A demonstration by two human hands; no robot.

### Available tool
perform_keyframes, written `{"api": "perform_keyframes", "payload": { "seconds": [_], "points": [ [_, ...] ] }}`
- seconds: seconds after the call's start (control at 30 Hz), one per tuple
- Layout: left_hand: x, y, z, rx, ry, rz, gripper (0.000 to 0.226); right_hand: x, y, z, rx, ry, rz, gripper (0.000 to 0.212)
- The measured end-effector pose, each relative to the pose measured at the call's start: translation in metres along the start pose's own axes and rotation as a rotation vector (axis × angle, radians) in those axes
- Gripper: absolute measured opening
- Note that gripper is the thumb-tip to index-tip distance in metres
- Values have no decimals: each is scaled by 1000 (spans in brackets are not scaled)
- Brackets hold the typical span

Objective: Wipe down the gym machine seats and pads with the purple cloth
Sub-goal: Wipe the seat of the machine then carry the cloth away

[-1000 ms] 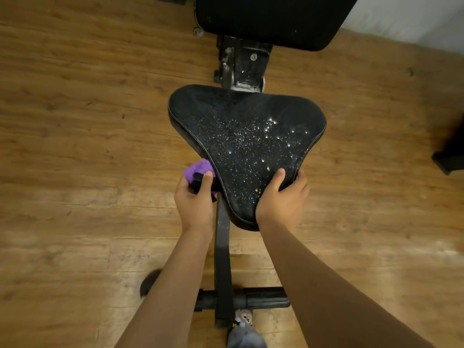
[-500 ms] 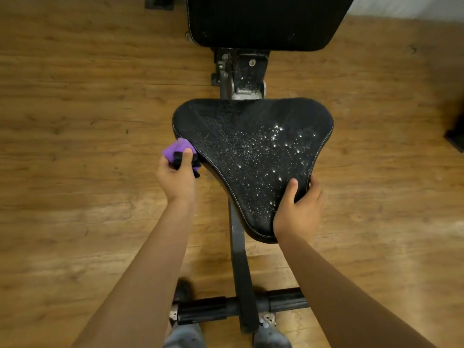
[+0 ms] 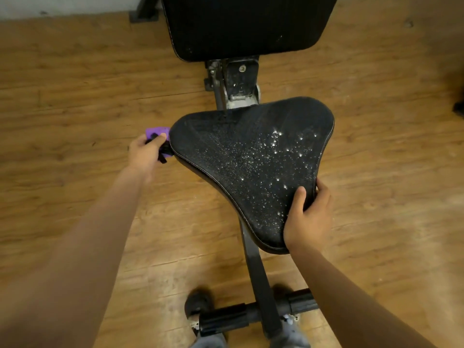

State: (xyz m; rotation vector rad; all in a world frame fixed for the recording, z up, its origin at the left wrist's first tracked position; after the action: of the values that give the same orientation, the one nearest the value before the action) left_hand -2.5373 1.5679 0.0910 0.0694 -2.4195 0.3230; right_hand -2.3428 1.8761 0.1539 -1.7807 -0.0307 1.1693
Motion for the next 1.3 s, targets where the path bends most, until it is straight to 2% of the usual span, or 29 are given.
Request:
{"api": "perform_keyframes", "payload": {
  "seconds": [0.17, 0.33, 0.43, 0.5, 0.6, 0.7, 0.77, 0.83, 0.9, 1.03, 1.17, 1.3],
  "points": [
    [62, 31, 21, -125, 163, 409, 6, 2, 0, 0, -2, 10, 20, 61],
    [105, 119, 6, -406, 369, 819, 19, 3, 0, 0, 6, 11, 32, 61],
    [108, 137, 4, -374, 433, 967, 24, 3, -1, -1, 5, 26, 26, 58],
    [105, 122, 8, -358, 416, 981, 15, 1, -2, -2, 11, 18, 21, 60],
    [96, 83, 18, -299, 325, 859, 17, 1, -2, -2, 13, 11, 17, 56],
    [87, 48, 9, -168, 412, 718, 19, -1, -2, -2, 7, 11, 8, 55],
    [75, 38, -11, -155, 479, 657, 15, -3, -3, -2, 9, 12, 4, 56],
    [62, 41, -29, -167, 560, 698, 12, -3, -3, -1, 12, 16, 2, 56],
    [59, 45, -36, -112, 616, 742, 11, -2, -2, -2, 10, 24, 3, 57],
    [87, 59, -12, -98, 622, 750, 18, -1, -2, -1, 8, 21, 8, 58],
    [100, 72, 7, -60, 604, 856, 18, 1, -2, -1, 8, 18, 8, 56],
    [83, 54, -31, -108, 722, 792, 13, 1, -2, -2, 5, 31, 12, 56]
  ]
}}
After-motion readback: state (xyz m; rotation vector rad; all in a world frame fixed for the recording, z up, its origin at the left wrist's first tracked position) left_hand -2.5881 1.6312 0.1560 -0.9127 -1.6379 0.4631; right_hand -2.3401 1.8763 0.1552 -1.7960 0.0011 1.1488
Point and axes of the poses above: each hand's wrist, its own z-axis towards the middle knuckle, its own y-axis out of the palm, x = y × z, the point moved 7 cm from there along z, towards the middle knuckle, and after that the axes turned 9 degrees about -y, right-handed, at the moved point
